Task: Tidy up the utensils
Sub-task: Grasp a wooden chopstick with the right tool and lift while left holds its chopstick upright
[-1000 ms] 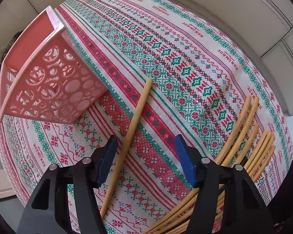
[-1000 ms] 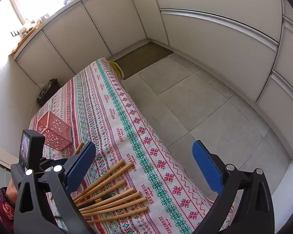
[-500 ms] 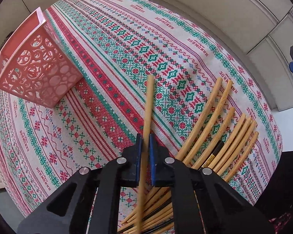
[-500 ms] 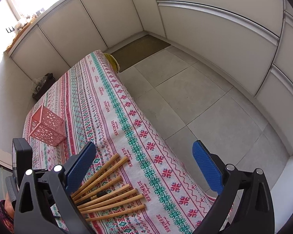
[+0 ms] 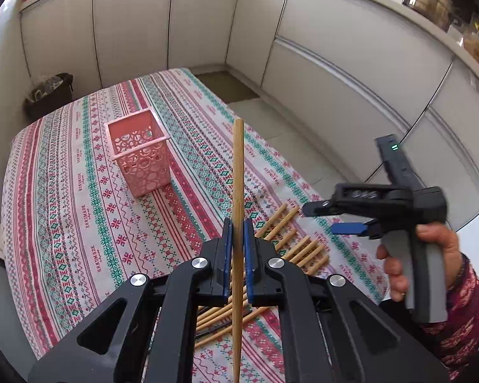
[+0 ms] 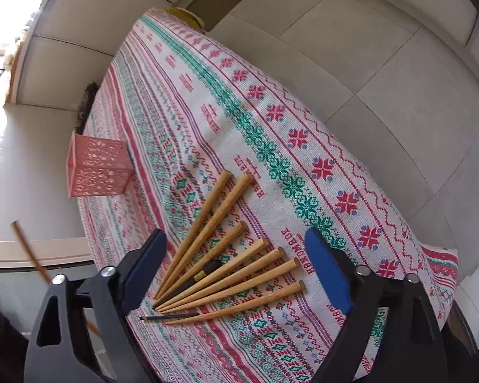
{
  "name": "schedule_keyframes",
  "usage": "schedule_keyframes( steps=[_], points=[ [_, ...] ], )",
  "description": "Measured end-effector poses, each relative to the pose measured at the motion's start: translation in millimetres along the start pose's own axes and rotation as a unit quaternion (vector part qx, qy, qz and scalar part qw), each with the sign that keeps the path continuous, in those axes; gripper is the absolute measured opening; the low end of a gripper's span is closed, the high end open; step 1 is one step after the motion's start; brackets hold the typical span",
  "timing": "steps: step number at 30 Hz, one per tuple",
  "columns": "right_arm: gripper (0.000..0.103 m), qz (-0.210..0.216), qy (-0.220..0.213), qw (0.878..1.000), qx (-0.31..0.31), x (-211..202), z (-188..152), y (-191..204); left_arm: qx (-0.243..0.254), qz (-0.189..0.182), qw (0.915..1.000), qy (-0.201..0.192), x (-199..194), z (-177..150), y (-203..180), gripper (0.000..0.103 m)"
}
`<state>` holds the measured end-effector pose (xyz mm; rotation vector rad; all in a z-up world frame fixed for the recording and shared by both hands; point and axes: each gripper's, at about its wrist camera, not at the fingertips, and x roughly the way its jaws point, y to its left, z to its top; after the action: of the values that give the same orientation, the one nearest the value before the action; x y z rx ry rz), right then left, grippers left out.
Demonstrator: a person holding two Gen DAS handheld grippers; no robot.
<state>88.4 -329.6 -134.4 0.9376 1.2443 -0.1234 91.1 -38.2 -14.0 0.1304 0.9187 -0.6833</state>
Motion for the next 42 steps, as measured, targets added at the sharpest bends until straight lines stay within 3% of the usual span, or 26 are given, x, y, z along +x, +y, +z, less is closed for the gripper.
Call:
schedule_keyframes(
  steps=[2,5,7,9,13,24,28,32,34,38,40,42],
  points=[
    [0.051,-0.019,0.008,1.0,0.019,9.6,-0.7,-2.6,-0.001,-0.007,0.9998,-0.016,-11.7,0.9,-2.0,0.006],
    [0.036,-0.036,0.007,0.999,0.039,12.3,0.8,-1.0,-0.007,-0.018,0.999,-0.04,-26.8,-5.2,1.3,0.006],
    [0.03,-0.022,0.003,0.998,0.051,7.0,0.4,3.0,-0.014,-0.022,0.9982,-0.055,-37.0,-8.0,6.4,0.006],
    [0.029,-0.011,-0.011,0.999,0.049,0.9,-0.9,11.6,-0.024,-0.027,0.997,-0.069,-46.2,-8.2,13.9,0.006],
    [0.029,-0.01,0.009,0.999,0.044,8.6,2.6,29.9,-0.039,-0.038,0.9948,-0.087,-56.4,-9.6,31.0,0.006],
    [0.029,-0.104,0.01,0.994,0.016,38.6,24.8,54.7,-0.068,-0.044,0.9903,-0.113,-79.8,-17.3,56.3,0.006],
    [0.022,-0.135,0.031,0.99,0.014,54.8,32.8,55.6,-0.07,-0.046,0.9895,-0.117,-84.9,-19.6,60.5,0.006],
    [0.024,-0.163,0.017,0.986,0.006,62.4,38.7,66.5,-0.077,-0.044,0.9885,-0.122,-90.6,-21.0,64.3,0.006],
    [0.019,-0.2,-0.002,0.979,-0.024,67.5,36.4,79.2,-0.08,-0.044,0.9881,-0.124,-91.7,-21.2,65.7,0.006],
    [0.019,-0.25,-0.044,0.965,-0.064,76.4,26.1,97.5,-0.079,-0.041,0.9878,-0.127,-94.5,-20.3,63.4,0.007],
    [0.018,-0.225,-0.061,0.97,-0.074,76.9,19.0,99.1,-0.081,-0.04,0.9873,-0.131,-97.1,-20.0,62.8,0.007],
    [0.016,-0.167,-0.059,0.982,-0.071,74.0,12.1,95.1,-0.087,-0.04,0.9861,-0.136,-99.9,-19.9,64.8,0.007]
  ],
)
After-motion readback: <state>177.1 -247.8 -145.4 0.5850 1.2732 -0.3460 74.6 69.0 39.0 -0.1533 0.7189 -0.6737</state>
